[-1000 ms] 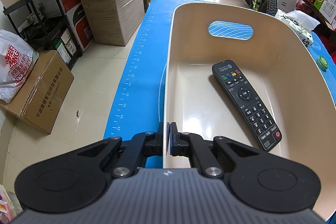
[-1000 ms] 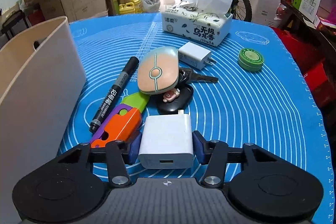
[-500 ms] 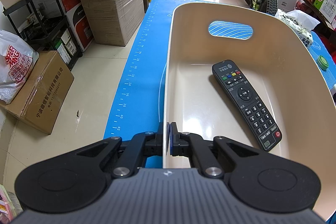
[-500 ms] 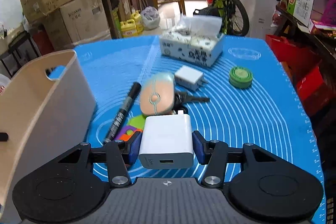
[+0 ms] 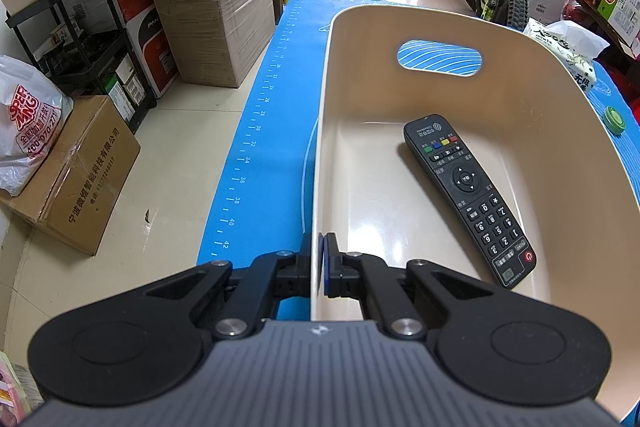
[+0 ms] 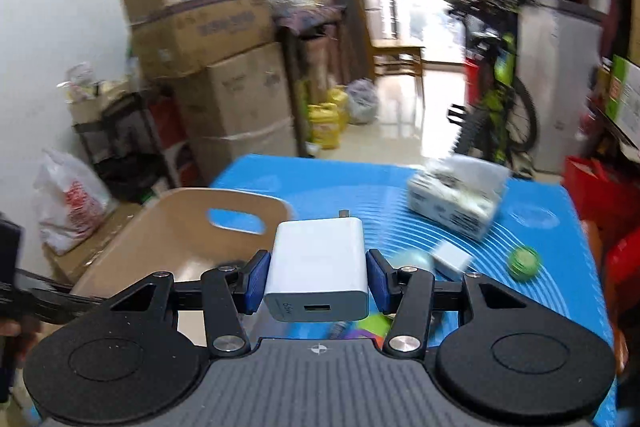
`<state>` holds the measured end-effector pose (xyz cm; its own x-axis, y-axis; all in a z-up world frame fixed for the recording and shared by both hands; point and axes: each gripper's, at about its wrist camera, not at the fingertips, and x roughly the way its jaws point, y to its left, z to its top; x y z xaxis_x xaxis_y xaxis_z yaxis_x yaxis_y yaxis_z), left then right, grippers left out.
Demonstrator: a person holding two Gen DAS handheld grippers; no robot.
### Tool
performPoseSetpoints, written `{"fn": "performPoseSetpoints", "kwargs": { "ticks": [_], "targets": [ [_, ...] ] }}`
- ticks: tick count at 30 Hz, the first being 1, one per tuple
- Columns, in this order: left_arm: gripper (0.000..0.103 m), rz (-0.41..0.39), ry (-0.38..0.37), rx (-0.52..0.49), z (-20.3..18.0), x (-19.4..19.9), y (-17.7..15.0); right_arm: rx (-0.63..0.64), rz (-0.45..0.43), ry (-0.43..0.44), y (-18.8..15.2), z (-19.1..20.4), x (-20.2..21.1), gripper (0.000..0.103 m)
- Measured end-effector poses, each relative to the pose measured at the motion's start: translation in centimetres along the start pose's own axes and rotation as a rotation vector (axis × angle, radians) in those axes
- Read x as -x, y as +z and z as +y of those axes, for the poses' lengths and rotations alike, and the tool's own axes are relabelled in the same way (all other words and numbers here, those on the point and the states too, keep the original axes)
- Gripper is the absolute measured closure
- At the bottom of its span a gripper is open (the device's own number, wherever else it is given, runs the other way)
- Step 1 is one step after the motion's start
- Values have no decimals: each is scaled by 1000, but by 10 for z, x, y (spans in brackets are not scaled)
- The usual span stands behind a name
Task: Organize rigid objects
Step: 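Carry the white charger with the right tool over the bin, then open the right tool to release the charger beside the remote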
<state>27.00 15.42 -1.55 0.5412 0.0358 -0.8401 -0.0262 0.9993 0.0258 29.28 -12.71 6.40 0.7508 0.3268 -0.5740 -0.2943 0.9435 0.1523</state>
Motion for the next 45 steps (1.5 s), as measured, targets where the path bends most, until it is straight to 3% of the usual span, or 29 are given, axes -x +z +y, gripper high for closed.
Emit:
{"fn": "performPoseSetpoints", "kwargs": {
  "ticks": [7, 18, 28, 45],
  "targets": [
    [98, 0, 0, 1, 0, 0, 0, 93, 17, 97, 17, 56, -18, 47],
    [99, 4, -6, 3, 0, 0, 0, 198, 213, 137, 9, 122, -95, 48],
    [98, 6, -12, -2, 0, 0, 0, 163, 342, 157, -4, 128, -156, 48],
    [98, 7, -7, -6, -1, 0, 0, 225, 471, 135, -20, 147, -189, 47]
  ]
}}
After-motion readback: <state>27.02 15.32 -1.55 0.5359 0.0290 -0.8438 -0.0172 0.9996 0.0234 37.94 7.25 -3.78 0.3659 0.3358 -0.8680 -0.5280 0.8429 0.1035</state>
